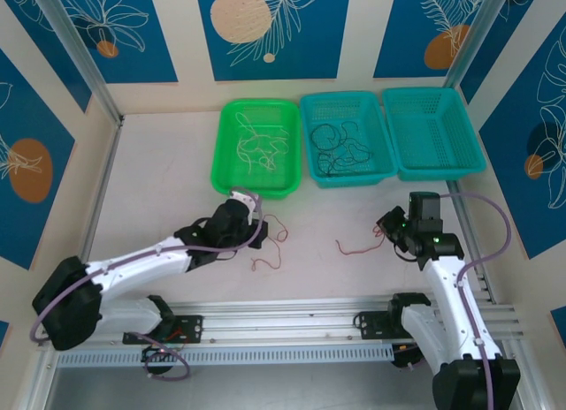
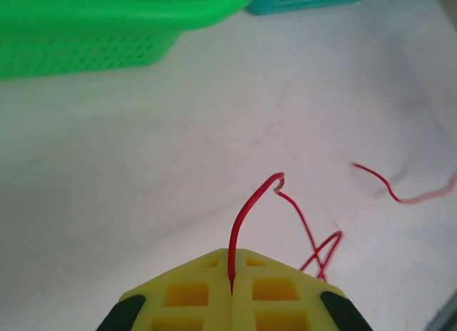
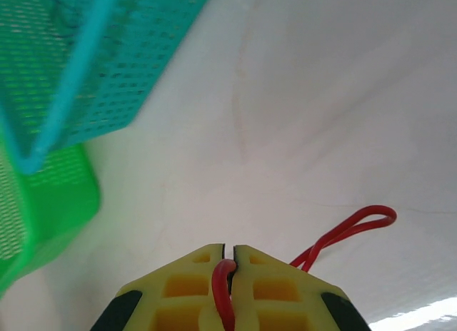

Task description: Untangle the cables

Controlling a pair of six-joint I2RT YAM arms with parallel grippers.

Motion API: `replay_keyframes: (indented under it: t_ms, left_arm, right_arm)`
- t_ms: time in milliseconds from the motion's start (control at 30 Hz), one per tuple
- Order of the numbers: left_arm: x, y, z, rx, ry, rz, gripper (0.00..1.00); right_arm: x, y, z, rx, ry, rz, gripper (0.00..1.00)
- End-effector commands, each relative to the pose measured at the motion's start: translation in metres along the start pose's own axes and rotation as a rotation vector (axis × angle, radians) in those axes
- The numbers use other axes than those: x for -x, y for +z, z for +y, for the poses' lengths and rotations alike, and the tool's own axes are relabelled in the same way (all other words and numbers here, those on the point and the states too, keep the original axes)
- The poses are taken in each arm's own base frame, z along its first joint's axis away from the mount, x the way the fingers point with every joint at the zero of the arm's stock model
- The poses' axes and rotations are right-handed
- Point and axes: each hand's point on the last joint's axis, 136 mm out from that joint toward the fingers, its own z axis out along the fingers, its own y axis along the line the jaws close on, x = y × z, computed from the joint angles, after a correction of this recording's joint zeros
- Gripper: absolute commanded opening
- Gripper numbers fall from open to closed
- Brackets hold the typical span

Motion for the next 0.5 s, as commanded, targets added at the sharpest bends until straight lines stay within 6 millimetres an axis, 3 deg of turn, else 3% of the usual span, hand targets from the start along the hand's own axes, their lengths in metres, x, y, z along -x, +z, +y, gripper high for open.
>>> replay_keyframes:
  t_ms: [0,133,267,367,467]
  left_arm:
    - [0.023,-0.022,-0.034,-0.172,0.165,-0.096,0.0]
    - [0.045,-0.043,-0.065,-0.296,0.228,-0.176,0.0]
    - [0.059,-0.058,-0.078,-0.348,0.249,-0.245,0.0]
    - [0.061,-0.063,-0.078,-0.343,0.265,-0.26,0.0]
    - [0.058,-0.064,-0.076,-0.339,0.262,-0.267,0.0]
  right_arm:
    - [0.037,-0.038,0.072,0.225,-0.039,-0.09,0.0]
    - [0.114,-0.077,0.113,0.234,-0.06,-0.362,0.0]
    - [0.202,-0.101,0.135,0.101,-0.147,-0.7,0.0]
    - [0.261,-0.093,0.146,-0.073,-0.233,-0.836,0.0]
    - [0.308,-0.064,0.147,-0.238,-0.322,-0.912,0.0]
